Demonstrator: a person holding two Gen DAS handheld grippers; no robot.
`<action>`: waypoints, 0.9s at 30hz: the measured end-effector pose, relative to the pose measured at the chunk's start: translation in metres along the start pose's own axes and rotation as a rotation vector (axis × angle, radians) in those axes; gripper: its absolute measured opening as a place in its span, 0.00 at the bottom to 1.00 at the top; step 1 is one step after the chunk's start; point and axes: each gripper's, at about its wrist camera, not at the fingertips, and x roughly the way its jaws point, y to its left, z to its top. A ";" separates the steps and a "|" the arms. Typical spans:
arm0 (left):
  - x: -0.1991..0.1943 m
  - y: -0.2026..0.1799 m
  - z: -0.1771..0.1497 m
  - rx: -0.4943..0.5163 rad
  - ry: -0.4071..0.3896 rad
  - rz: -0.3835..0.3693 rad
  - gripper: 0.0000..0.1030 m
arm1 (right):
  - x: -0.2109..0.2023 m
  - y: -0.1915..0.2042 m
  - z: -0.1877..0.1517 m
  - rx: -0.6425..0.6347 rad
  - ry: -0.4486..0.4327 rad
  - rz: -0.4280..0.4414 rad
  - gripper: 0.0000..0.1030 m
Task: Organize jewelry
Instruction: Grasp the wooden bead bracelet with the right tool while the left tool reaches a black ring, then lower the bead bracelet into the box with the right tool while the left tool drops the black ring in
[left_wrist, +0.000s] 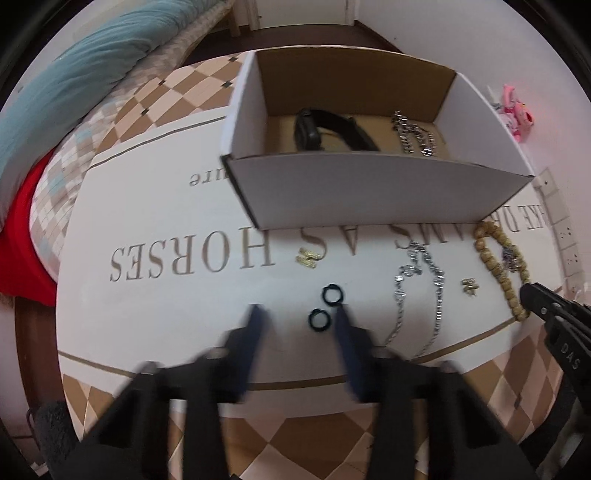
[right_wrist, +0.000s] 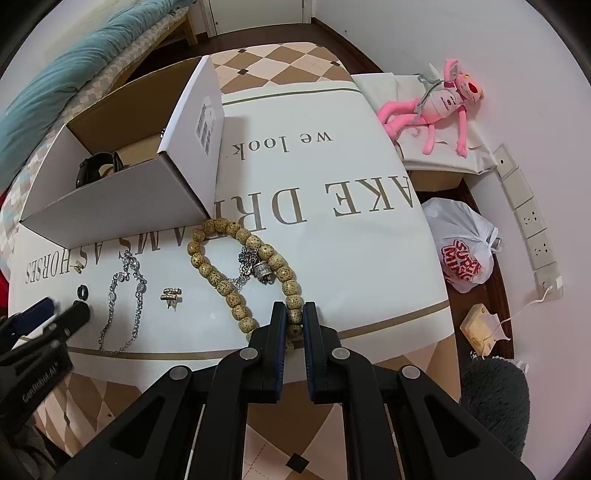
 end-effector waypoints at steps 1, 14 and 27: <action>-0.001 -0.002 0.000 0.007 0.002 -0.003 0.14 | 0.000 0.000 0.000 0.001 0.002 0.001 0.09; -0.039 0.008 -0.002 0.008 -0.032 -0.046 0.10 | -0.053 0.005 0.002 0.010 -0.055 0.177 0.09; -0.112 0.033 0.056 -0.030 -0.130 -0.184 0.10 | -0.160 0.029 0.053 -0.102 -0.197 0.361 0.09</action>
